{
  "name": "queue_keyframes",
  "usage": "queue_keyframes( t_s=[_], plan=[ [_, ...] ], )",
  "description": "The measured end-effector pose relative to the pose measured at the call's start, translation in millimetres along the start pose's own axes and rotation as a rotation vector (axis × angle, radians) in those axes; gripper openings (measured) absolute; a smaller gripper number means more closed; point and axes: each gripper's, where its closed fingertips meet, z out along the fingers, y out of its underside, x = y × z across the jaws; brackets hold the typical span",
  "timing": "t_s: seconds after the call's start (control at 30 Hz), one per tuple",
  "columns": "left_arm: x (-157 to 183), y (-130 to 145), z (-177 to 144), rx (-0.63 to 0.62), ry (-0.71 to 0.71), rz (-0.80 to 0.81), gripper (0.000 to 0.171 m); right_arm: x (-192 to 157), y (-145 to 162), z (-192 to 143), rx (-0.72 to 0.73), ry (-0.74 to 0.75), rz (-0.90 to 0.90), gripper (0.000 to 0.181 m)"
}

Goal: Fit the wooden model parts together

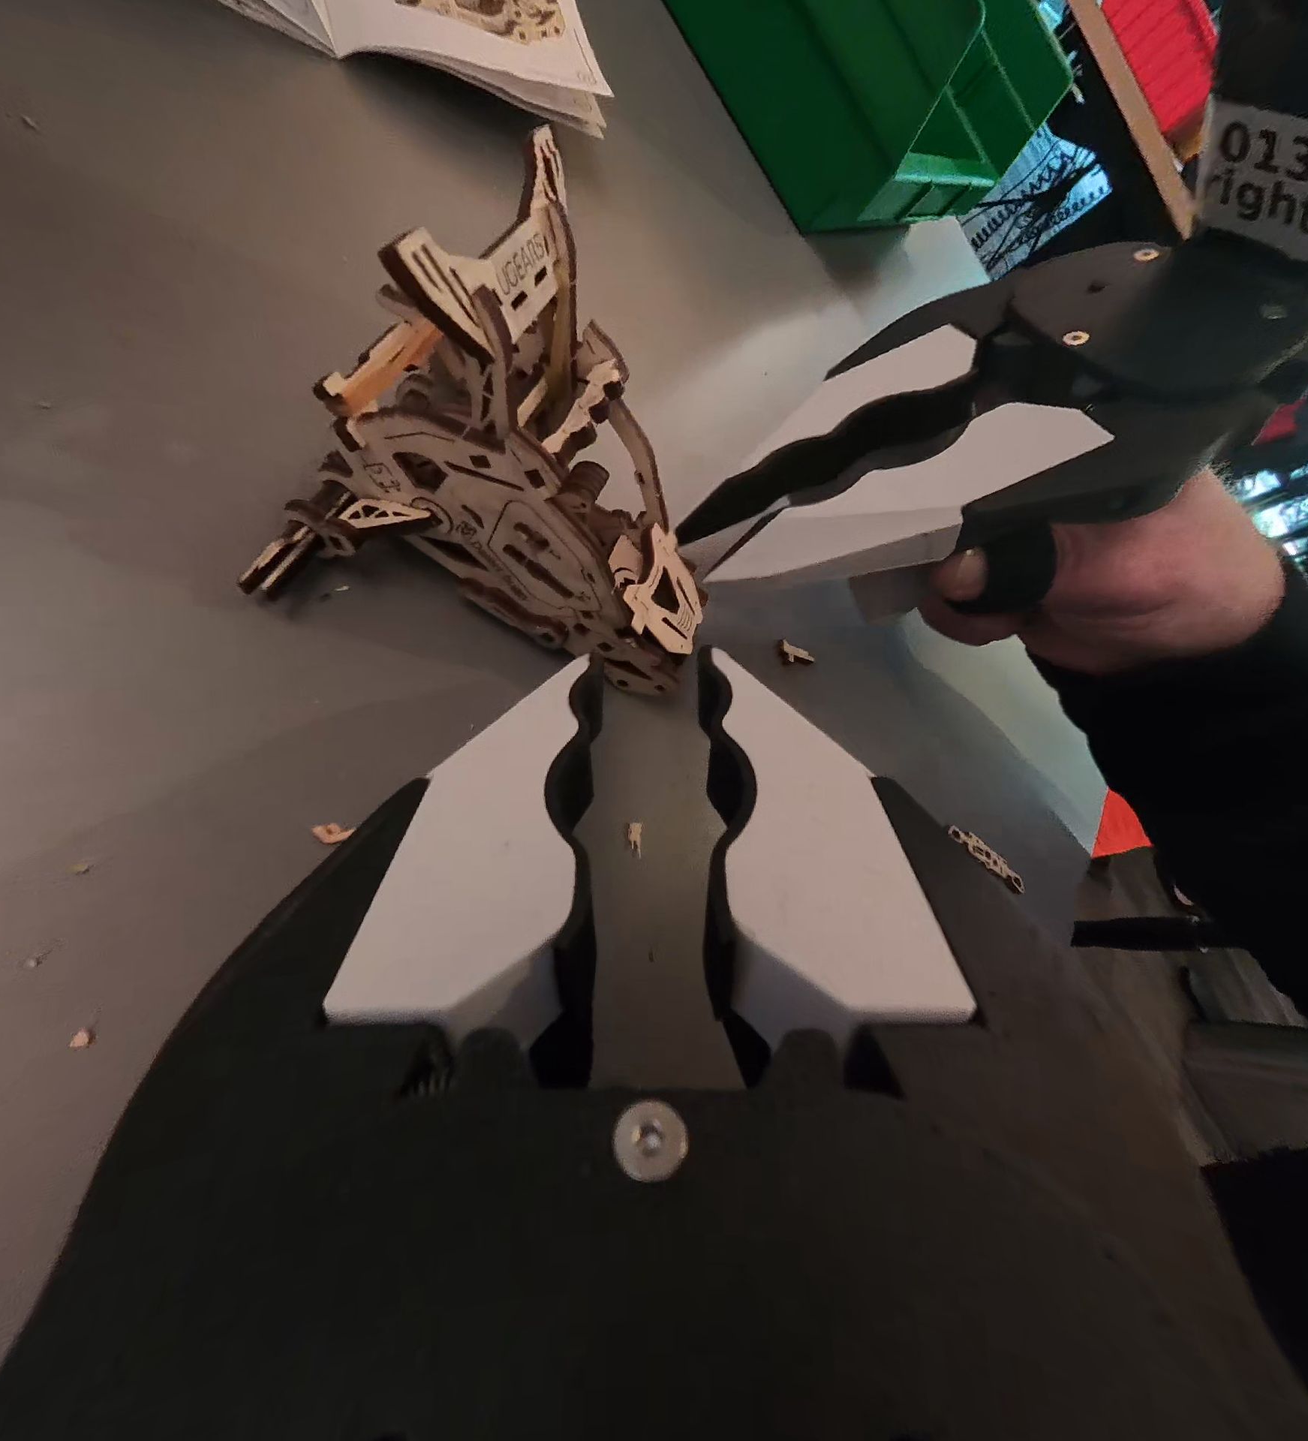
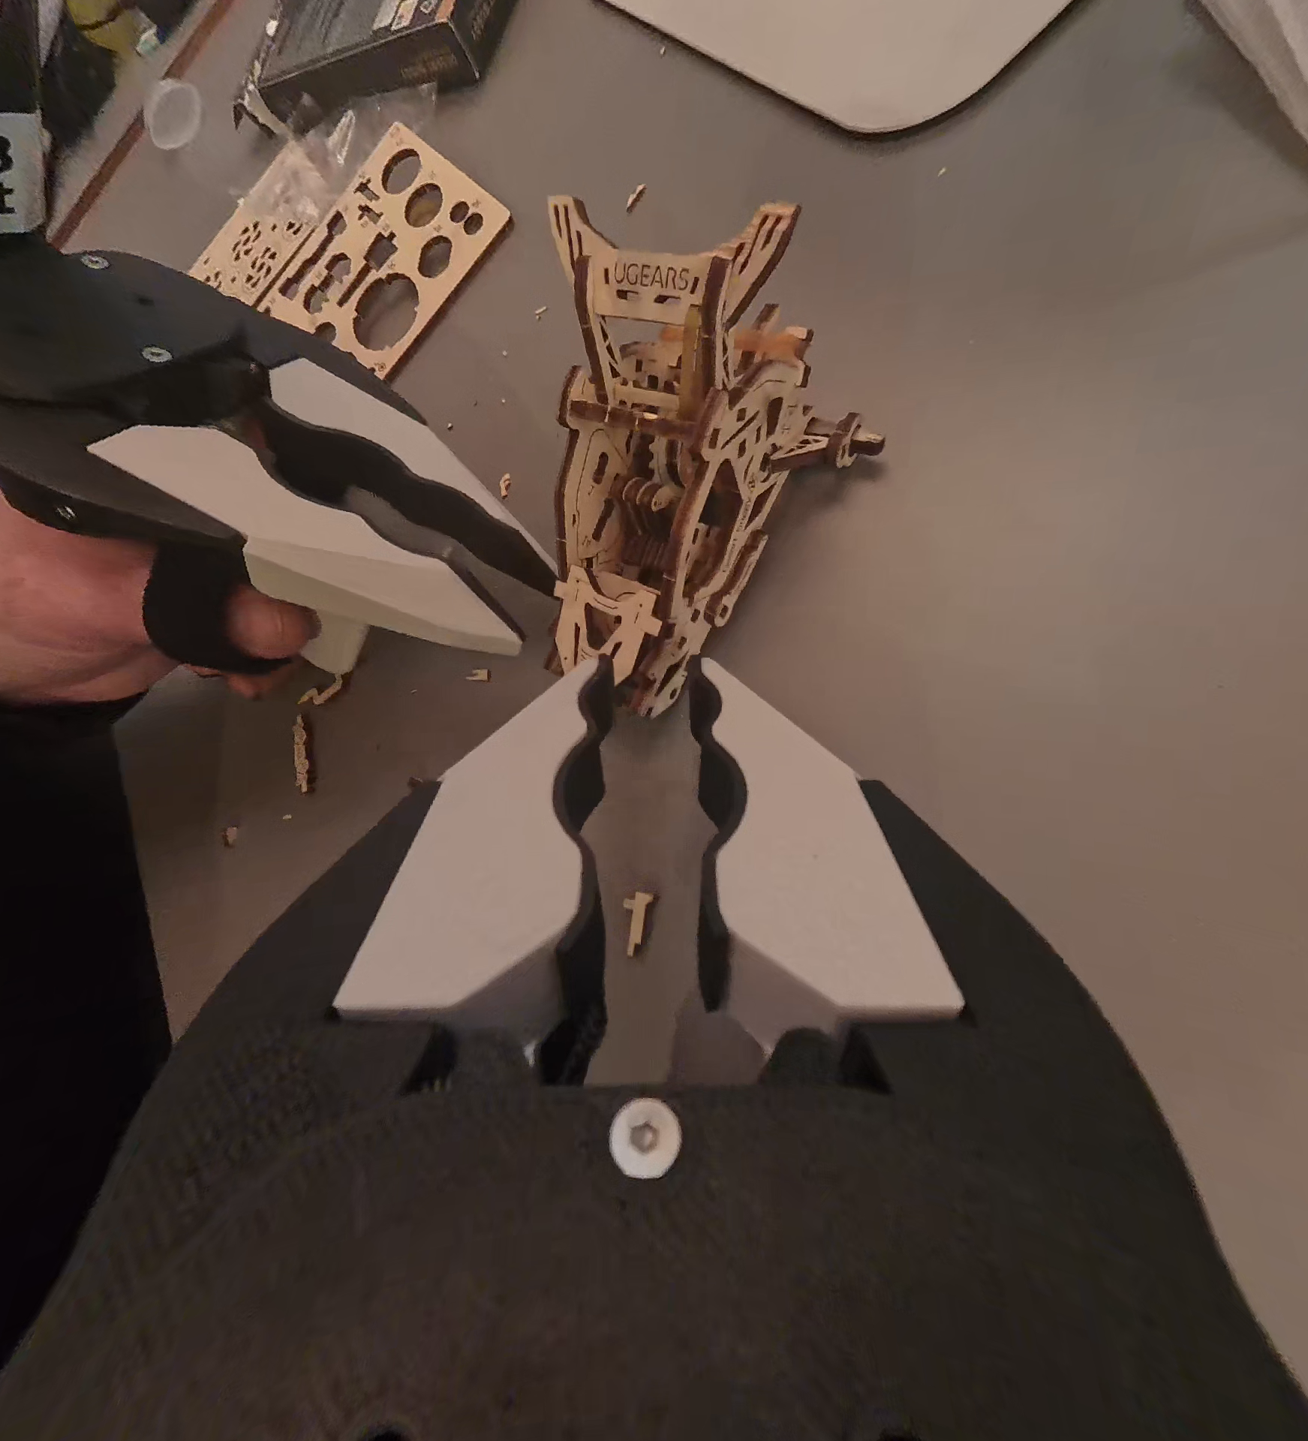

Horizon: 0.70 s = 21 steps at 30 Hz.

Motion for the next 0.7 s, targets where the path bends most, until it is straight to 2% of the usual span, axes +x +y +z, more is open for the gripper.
queue_keyframes(
  t_s=[0.23,0.5,0.7],
  plan=[
    [-3,1,6,-0.026,-0.02,-0.001,0.021,-4,0,8,0.002,-0.03,0.011,0.015],
    [-8,3,-2,-0.031,-0.019,-0.001,0.021,-19,7,11,-0.003,-0.038,0.025,0.014],
    [-6,4,-9,-0.023,-0.002,0.025,0.021,-16,3,4,0.062,-0.025,0.045,0.012]
  ],
)
